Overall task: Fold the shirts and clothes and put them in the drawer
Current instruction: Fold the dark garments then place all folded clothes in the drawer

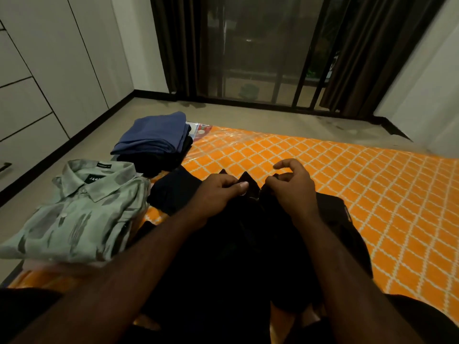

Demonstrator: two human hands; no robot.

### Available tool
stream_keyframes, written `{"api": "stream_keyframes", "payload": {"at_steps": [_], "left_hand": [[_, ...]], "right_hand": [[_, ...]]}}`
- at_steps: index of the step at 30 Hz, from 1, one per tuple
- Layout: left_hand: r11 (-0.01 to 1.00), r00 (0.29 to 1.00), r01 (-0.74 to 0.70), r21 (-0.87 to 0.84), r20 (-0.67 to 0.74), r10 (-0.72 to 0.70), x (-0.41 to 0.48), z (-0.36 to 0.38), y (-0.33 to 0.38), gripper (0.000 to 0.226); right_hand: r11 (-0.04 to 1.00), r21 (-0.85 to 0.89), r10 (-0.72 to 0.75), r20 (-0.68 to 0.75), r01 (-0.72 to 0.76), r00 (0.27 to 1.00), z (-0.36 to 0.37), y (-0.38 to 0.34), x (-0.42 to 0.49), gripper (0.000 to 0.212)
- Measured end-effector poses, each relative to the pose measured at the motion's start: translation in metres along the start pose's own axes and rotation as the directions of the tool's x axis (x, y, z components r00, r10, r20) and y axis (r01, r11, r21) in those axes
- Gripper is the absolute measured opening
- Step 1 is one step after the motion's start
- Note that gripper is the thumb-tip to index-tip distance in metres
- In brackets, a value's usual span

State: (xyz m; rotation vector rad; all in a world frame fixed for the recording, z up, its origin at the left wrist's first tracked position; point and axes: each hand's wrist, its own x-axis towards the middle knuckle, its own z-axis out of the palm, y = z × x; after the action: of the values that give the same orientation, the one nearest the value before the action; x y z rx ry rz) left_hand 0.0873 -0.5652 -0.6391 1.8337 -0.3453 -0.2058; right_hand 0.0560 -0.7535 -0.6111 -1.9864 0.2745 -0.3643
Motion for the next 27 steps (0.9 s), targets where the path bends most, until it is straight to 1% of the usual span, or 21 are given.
{"api": "stream_keyframes", "payload": {"at_steps": [1, 3, 4, 5, 6, 9, 10, 13, 15, 17, 19, 23, 25, 27], "left_hand": [[0.997, 0.999, 0.040, -0.072, -0.005, -0.041, -0.002, 0.002, -0.004, 0.029], [0.974, 0.991, 0.124, -0.188, 0.066, -0.113, 0.001, 0.004, -0.010, 0.019], [0.965, 0.986, 0.153, -0.212, 0.100, -0.134, 0.004, 0.004, -0.011, 0.016], [0.963, 0.984, 0.164, -0.214, 0.103, -0.145, 0.008, 0.004, -0.013, 0.014], [0.964, 0.986, 0.164, -0.211, 0.067, -0.153, 0.013, 0.004, -0.014, 0.013], [0.963, 0.982, 0.127, -0.239, -0.105, -0.156, 0.023, 0.011, -0.014, 0.011], [0.963, 0.979, 0.113, -0.245, -0.136, -0.150, 0.025, 0.015, -0.012, 0.010], [0.959, 0.981, 0.084, -0.269, -0.145, -0.127, 0.029, 0.023, -0.009, 0.013], [0.962, 0.984, 0.075, -0.262, -0.134, -0.113, 0.030, 0.024, -0.007, 0.019], [0.966, 0.983, 0.058, -0.251, -0.153, -0.099, 0.028, 0.024, -0.006, 0.023], [0.951, 0.977, 0.040, -0.306, -0.188, -0.102, 0.026, 0.023, -0.005, 0.024], [0.903, 0.961, 0.013, -0.429, -0.244, -0.130, 0.025, 0.022, -0.002, 0.024], [0.897, 0.963, 0.017, -0.442, -0.234, -0.133, 0.025, 0.020, 0.000, 0.021], [0.895, 0.973, 0.047, -0.443, -0.181, -0.140, 0.024, 0.016, 0.003, 0.015]], "right_hand": [[0.999, -0.035, 0.000, -0.028, -0.001, 1.000, 0.003, 0.002, 0.002, 0.029], [0.998, -0.062, 0.017, -0.076, -0.022, 0.997, 0.009, 0.007, 0.005, 0.034], [0.997, -0.066, 0.028, -0.093, -0.034, 0.995, 0.011, 0.009, 0.006, 0.036], [0.997, -0.067, 0.040, -0.106, -0.047, 0.994, 0.013, 0.012, 0.007, 0.037], [0.996, -0.061, 0.051, -0.120, -0.059, 0.992, 0.014, 0.015, 0.008, 0.038], [0.997, -0.033, 0.068, -0.174, -0.075, 0.982, 0.015, 0.020, 0.013, 0.039], [0.997, -0.035, 0.062, -0.195, -0.070, 0.979, 0.015, 0.021, 0.015, 0.039], [0.997, -0.019, 0.070, -0.241, -0.077, 0.968, 0.015, 0.023, 0.016, 0.038], [0.995, 0.013, 0.102, -0.246, -0.102, 0.964, 0.018, 0.026, 0.016, 0.039], [0.993, 0.035, 0.121, -0.249, -0.115, 0.961, 0.020, 0.027, 0.014, 0.040], [0.996, 0.041, 0.082, -0.252, -0.074, 0.964, 0.022, 0.024, 0.010, 0.042], [0.997, -0.001, -0.082, -0.201, 0.083, 0.976, 0.031, 0.012, -0.004, 0.041], [0.989, -0.006, -0.148, -0.157, 0.149, 0.977, 0.035, 0.009, -0.008, 0.040], [0.983, 0.007, -0.182, -0.124, 0.184, 0.975, 0.036, 0.008, -0.011, 0.040]]}}
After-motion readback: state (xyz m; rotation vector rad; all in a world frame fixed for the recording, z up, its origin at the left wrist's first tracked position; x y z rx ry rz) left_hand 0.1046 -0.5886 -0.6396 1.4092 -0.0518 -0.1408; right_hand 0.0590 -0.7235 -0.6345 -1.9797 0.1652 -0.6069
